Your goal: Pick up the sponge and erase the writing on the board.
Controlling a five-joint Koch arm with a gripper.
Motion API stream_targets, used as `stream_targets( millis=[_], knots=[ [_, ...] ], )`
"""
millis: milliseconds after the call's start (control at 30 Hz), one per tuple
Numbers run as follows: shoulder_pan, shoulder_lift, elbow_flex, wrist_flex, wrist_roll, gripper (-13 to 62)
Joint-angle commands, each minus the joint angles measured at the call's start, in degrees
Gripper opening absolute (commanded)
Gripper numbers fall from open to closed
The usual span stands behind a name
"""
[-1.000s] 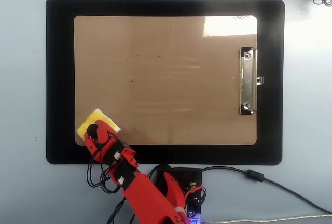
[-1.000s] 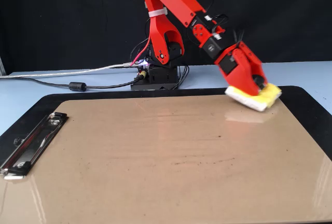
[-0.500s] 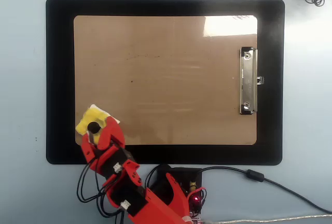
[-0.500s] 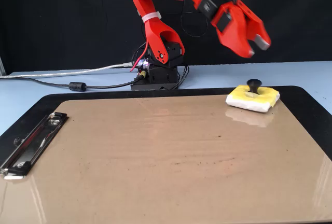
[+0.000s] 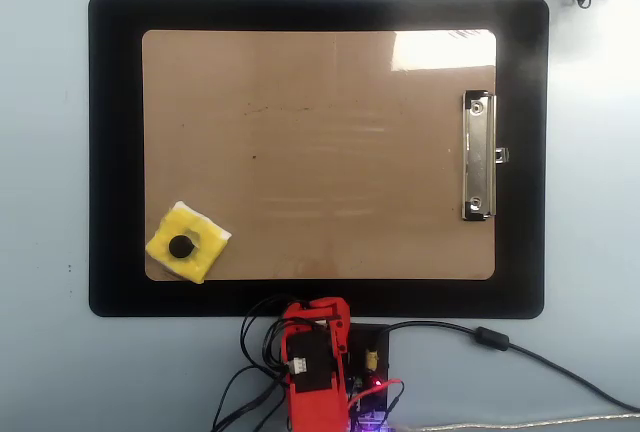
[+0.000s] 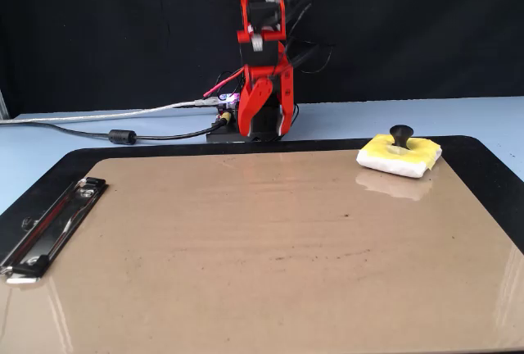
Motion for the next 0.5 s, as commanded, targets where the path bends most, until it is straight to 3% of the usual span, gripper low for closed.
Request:
stream_targets(
  millis=[0,467],
  knots=[
    [-0.62,2.72,1.05,1.49,-9.49,33.8],
    [-0.88,2.72,1.23,3.16,-12.74,34.1]
  ],
)
